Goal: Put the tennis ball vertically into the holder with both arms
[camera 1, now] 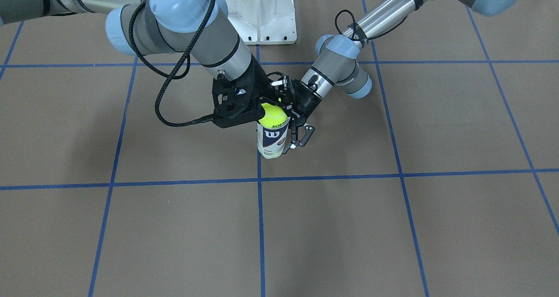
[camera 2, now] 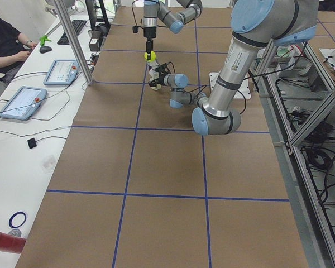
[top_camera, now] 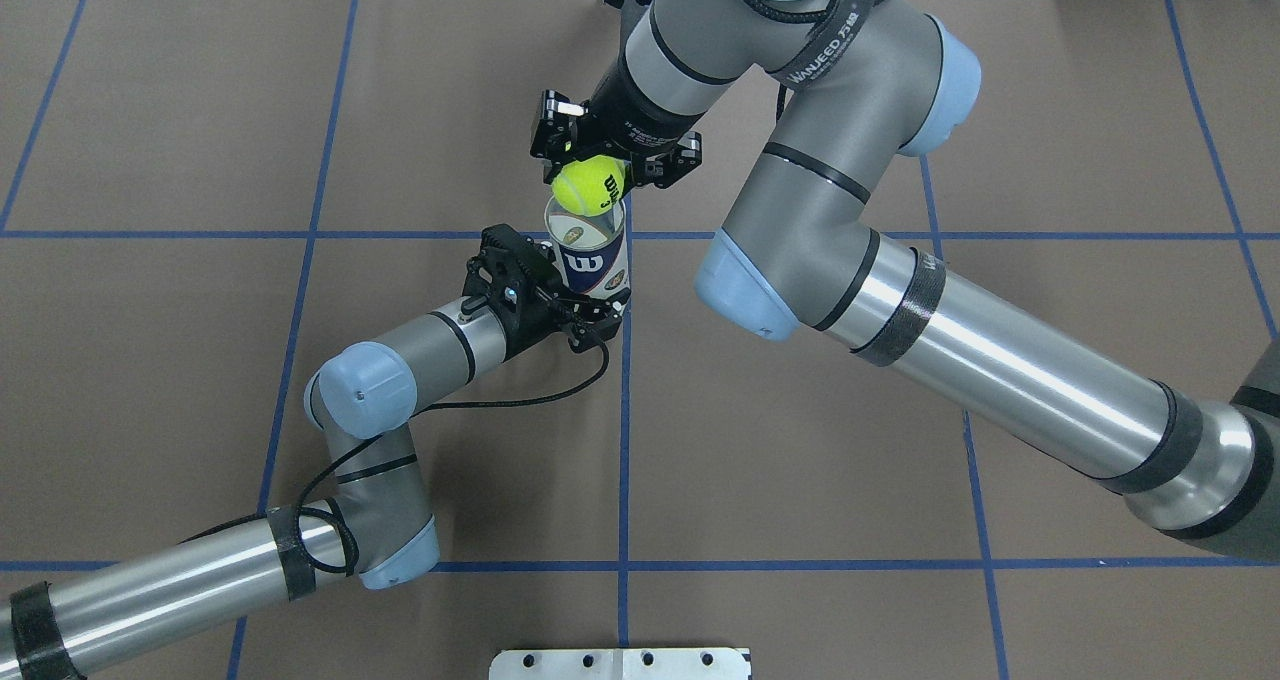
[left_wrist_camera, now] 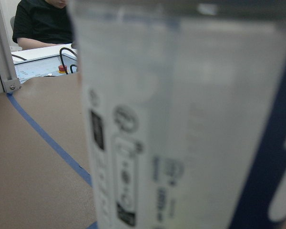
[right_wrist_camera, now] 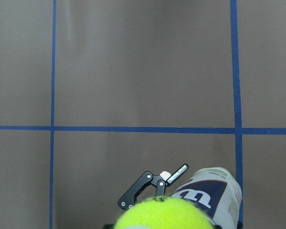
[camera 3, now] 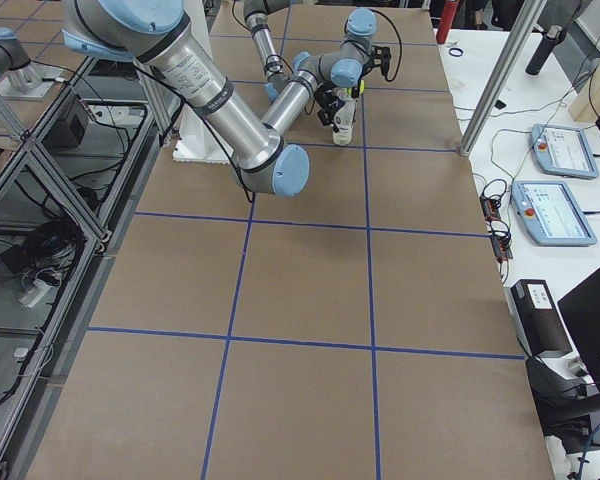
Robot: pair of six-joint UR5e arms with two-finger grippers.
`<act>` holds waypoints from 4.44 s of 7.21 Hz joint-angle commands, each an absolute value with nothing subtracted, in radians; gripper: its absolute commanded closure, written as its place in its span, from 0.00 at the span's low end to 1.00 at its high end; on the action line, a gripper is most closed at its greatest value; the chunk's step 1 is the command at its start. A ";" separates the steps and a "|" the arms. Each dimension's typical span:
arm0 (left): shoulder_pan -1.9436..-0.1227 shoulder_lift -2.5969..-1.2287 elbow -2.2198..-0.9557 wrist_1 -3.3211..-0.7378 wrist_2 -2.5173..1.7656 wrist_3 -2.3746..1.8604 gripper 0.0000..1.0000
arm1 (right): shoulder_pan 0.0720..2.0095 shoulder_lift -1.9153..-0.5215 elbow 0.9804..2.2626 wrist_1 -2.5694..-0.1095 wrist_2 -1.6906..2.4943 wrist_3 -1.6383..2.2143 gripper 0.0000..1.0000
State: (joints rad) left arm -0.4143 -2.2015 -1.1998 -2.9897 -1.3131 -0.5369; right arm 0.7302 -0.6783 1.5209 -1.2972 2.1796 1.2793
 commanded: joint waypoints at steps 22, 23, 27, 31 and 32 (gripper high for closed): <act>-0.726 -1.916 -1.606 -2.564 -1.629 -0.627 0.00 | 0.992 -0.984 1.671 -1.390 2.296 1.027 0.00; -0.865 -1.946 -1.606 -2.372 -1.769 -0.637 0.00 | 1.053 -1.044 1.649 -1.391 2.313 0.897 0.01; -1.020 -2.016 -1.566 -1.926 -1.974 -0.481 0.00 | 1.204 -1.107 1.452 -1.419 2.301 0.596 0.01; -1.201 -2.031 -1.390 -1.694 -1.977 -0.030 0.00 | 1.318 -1.207 1.402 -1.471 2.335 0.268 0.00; -1.241 -1.975 -1.385 -1.689 -1.997 -0.028 0.00 | 1.342 -1.244 1.408 -1.470 2.342 0.214 0.00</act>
State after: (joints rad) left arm -1.1983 -2.0166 -1.3985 -1.7018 -1.9818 -0.0594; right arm 1.3147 -1.1990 1.4053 -1.4703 2.3339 0.2937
